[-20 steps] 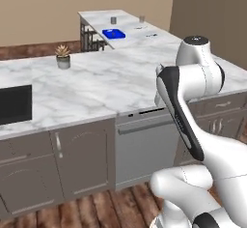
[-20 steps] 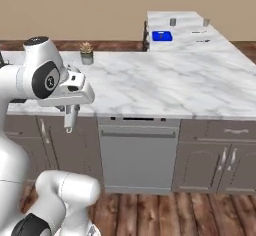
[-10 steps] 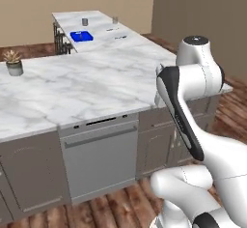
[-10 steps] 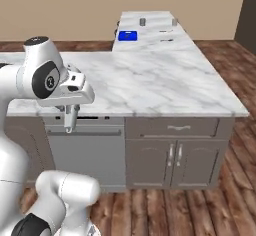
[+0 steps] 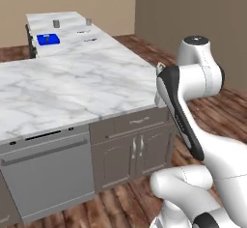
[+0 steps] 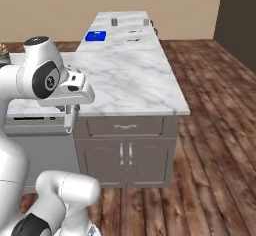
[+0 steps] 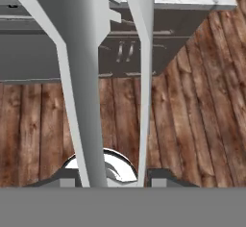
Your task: Take the tongs from the drawer on the left and place them on the dining counter next to the tray containing the hot dog.
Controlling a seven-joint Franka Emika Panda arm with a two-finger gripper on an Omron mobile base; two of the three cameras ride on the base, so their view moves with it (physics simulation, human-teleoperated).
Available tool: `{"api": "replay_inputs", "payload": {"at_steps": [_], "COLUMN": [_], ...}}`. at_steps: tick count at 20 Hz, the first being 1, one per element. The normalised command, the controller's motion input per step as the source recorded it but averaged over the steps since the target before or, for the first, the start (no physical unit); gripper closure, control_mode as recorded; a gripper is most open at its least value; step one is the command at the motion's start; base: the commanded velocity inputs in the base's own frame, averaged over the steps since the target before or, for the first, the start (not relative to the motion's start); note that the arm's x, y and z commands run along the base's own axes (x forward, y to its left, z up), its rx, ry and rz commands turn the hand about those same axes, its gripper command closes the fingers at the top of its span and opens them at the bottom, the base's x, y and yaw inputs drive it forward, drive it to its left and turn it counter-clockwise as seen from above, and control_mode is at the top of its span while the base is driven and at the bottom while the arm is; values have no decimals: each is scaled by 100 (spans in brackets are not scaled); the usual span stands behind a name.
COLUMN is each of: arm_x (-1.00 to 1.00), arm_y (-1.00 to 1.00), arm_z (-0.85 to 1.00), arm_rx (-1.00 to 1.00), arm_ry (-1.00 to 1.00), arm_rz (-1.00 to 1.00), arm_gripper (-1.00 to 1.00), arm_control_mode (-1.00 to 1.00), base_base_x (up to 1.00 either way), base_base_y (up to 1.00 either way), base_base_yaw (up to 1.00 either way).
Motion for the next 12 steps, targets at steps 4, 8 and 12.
{"api": "replay_inputs", "payload": {"at_steps": [4,8,12], "arm_x": [0,0,0], "arm_y": [0,0,0], "arm_z": [0,0,0], "arm_rx": [0,0,0], "arm_ry": [0,0,0], "arm_rz": [0,0,0], "arm_gripper": [100,100,100], "arm_control_mode": [100,100,100], "base_base_x": [0,0,0], "base_base_y": [-100,-100,-100], "base_base_yaw": [-2,-2,-2]}}
